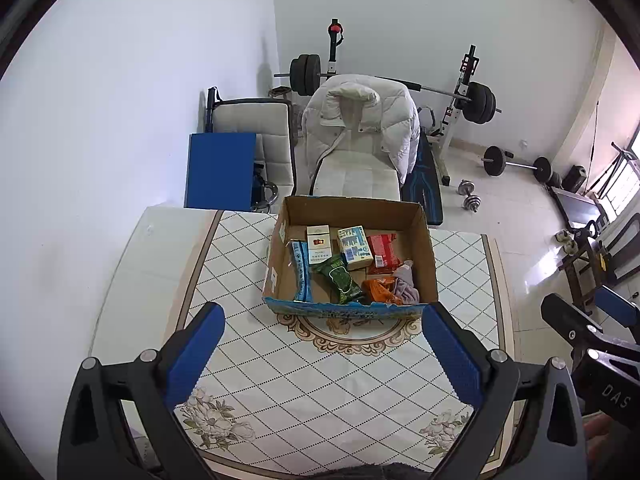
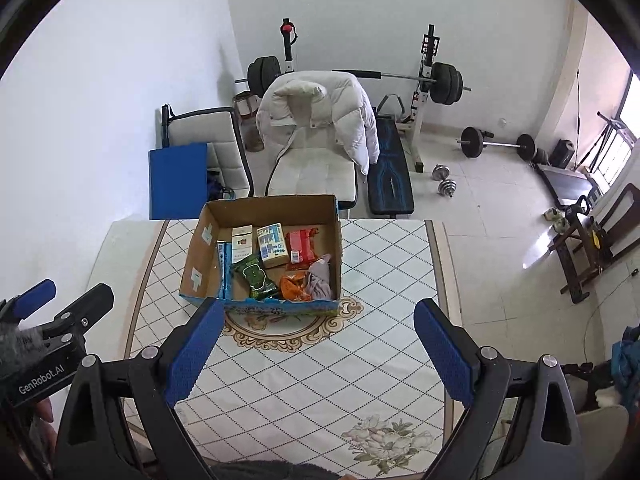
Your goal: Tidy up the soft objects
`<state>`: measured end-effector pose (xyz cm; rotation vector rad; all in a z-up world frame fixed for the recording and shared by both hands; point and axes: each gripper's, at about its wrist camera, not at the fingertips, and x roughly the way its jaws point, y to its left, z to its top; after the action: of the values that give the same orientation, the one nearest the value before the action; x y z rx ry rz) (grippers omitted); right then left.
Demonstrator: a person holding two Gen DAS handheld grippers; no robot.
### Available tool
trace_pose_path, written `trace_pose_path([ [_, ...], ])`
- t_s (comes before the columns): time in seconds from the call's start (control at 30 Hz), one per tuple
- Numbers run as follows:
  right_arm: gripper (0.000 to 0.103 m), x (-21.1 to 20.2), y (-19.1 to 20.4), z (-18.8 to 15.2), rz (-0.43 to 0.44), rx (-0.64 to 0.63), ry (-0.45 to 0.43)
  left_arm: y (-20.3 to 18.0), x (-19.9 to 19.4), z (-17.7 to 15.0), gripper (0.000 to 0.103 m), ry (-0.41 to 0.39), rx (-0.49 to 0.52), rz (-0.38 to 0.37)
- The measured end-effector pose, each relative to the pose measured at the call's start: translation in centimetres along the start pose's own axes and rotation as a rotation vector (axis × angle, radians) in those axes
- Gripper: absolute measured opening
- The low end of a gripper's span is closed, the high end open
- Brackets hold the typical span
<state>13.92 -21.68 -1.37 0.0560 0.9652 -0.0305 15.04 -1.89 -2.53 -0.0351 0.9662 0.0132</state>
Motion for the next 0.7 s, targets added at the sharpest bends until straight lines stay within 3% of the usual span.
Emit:
trace_pose_path([
  [0.7, 0.098, -0.44, -0.69, 0.09, -0.016, 0.009, -0.022, -0.57, -0.04, 0.3, 0.101, -0.006, 0.011, -0.002],
])
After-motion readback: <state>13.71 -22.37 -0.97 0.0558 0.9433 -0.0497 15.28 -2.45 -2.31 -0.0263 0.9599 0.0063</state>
